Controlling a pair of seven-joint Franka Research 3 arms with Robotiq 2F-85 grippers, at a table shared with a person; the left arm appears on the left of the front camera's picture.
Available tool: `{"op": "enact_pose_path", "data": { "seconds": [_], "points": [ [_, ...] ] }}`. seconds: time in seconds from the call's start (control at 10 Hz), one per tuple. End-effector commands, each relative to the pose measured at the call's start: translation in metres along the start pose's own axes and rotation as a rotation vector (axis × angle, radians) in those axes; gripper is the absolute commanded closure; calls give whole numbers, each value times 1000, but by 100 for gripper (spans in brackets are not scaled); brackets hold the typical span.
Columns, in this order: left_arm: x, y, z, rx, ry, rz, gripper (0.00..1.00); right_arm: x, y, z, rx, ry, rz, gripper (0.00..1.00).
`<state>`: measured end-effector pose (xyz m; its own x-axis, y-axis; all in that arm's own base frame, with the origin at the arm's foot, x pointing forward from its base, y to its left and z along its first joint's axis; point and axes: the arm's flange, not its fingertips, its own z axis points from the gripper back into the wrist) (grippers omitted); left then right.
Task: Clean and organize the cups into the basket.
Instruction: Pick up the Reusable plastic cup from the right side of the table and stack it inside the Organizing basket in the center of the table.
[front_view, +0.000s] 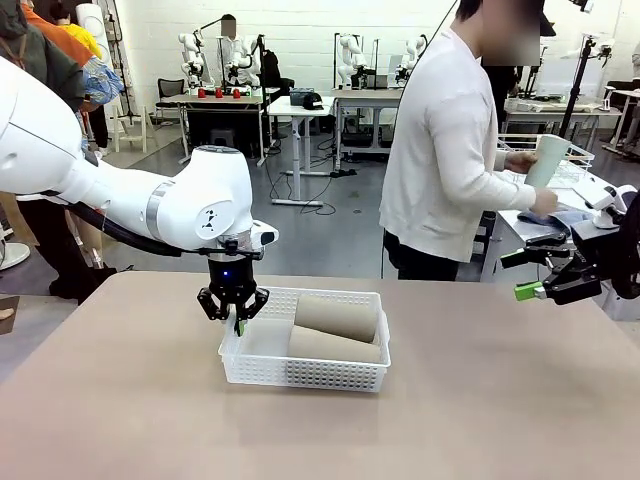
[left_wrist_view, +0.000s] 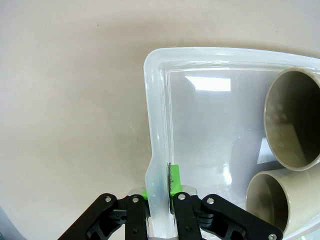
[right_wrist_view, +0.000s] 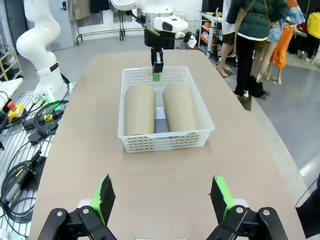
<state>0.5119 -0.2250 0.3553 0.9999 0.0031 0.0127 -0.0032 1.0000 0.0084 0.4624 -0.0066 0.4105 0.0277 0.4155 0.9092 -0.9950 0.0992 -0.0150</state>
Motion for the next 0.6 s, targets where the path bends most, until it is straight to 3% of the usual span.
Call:
{"op": "enact_pose_path", "data": {
  "seconds": [0.0,0.5],
  "points": [
    [0,0,2,-1,-4,0,100,-1,-5,0,18,1,17,0],
    [0,0,2,-1,-4,0,100,-1,-5,0,18,1,17,0]
  ]
}}
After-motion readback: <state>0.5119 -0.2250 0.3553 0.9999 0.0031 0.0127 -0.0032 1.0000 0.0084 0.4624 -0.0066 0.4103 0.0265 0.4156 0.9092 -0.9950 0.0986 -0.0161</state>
